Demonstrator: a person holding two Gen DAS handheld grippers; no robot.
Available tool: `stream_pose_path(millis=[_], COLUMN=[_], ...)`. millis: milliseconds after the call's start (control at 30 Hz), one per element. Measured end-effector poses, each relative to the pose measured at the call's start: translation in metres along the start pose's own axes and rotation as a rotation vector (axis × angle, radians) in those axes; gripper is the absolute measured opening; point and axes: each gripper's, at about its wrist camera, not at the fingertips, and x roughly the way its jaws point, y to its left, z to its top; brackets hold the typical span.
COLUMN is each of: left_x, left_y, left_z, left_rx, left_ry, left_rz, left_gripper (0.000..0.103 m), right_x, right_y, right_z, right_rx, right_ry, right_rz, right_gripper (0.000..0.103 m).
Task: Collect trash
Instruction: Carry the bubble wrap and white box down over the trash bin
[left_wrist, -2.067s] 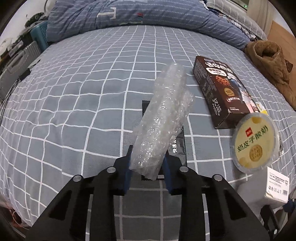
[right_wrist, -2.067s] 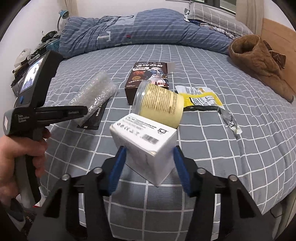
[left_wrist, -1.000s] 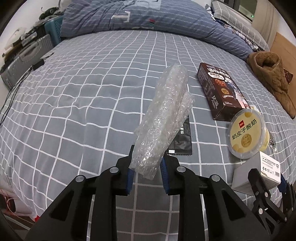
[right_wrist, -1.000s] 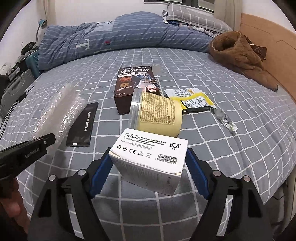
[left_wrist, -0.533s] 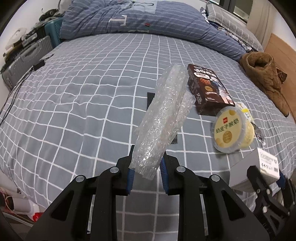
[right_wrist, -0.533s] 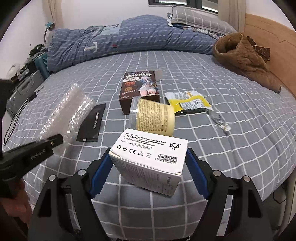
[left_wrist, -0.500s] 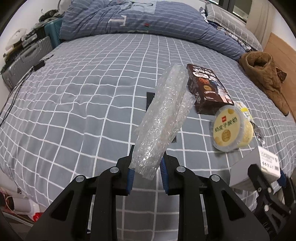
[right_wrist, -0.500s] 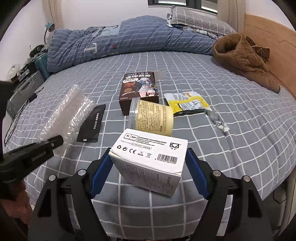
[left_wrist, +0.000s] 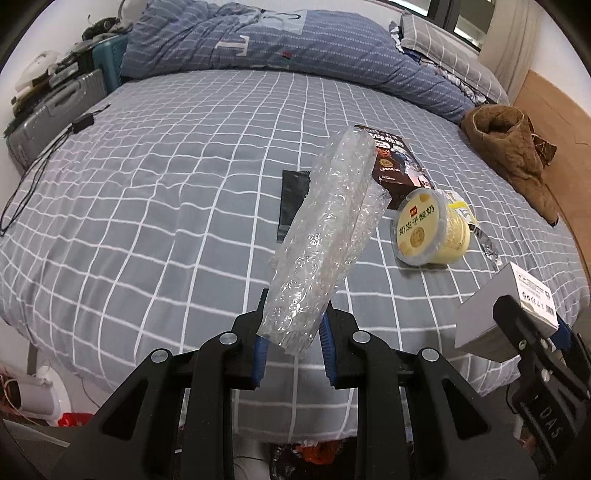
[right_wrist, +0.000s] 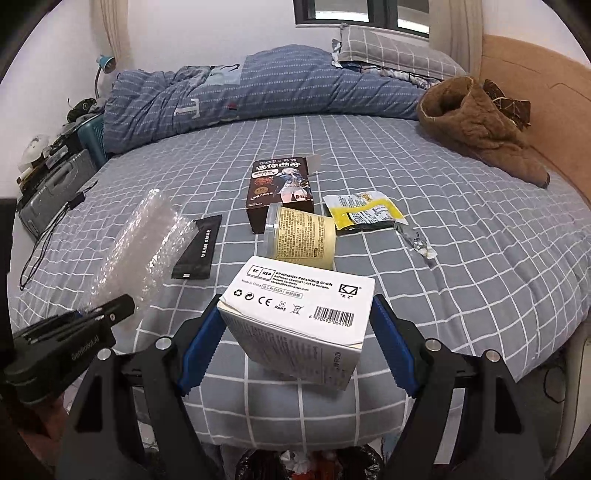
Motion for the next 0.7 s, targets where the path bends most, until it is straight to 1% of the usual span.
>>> stream_pose_path(millis=[200,367,700], left_x=[-0.016,-0.026,-0.047], left_y=[0.001,0.004,0.000], left_z=[-0.016,-0.029,-0.051], left_rx=[0.007,-0.012,0.000], left_ry=[-0.010,-0.002,-0.014], left_rz=[0.000,-0.008,-0.017], left_gripper=[0.023,0.023,0.023], right_x=[-0.017,-0.028,-0.047], right_y=[-0.001,-0.004,-0.002], right_z=[-0.006,-0.011,-0.025], right_rx=[-0.001,0.000,-0.036], right_ry=[-0.009,-0.012,-0.014], right_rz=[0.007,0.005,0.011], right_gripper=[0.075,0.075,0.075])
